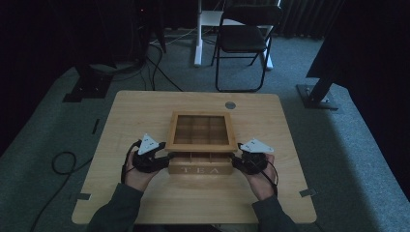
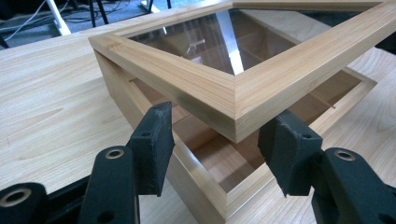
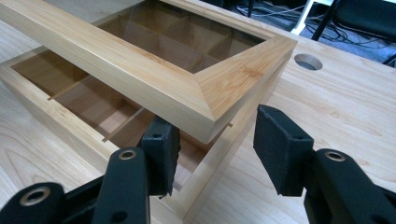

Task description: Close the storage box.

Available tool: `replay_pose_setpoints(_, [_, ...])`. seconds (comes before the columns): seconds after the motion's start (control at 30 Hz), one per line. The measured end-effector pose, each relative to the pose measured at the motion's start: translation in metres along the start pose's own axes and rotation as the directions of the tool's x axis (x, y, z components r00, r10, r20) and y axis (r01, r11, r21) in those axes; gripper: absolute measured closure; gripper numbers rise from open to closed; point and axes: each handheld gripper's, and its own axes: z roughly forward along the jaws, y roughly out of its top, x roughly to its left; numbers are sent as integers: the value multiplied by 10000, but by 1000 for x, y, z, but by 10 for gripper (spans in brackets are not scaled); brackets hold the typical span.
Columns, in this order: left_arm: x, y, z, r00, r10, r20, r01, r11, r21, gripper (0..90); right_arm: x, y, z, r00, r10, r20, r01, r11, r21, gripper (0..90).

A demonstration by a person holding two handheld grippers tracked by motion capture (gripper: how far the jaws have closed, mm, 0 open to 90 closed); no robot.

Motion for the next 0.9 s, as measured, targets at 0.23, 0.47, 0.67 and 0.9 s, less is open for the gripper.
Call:
replay_pose_setpoints(0.23, [-3,-5,2,10000,40,-48,-40,9999,109,457,0,-7,-1,9999,104,-75,-103,9999,69,495])
replay_pose_setpoints(0.47, [-7,-12,4,10000,-19,-52,20,9998,186,456,2,-13,1,9998,163,-136,-160,9997,188,496])
replay_pose_setpoints(0.67, [-9,-18,7,9998,88,-156,-83,9995,306,454,3,-19,2,9996,182,-225,-174,9993,340,486])
replay_pose_setpoints(0.9, [-10,-21,8,9999,-6,-132,10,9995,331,453,4,-23,1,9993,273,-274,-262,9989,383,483])
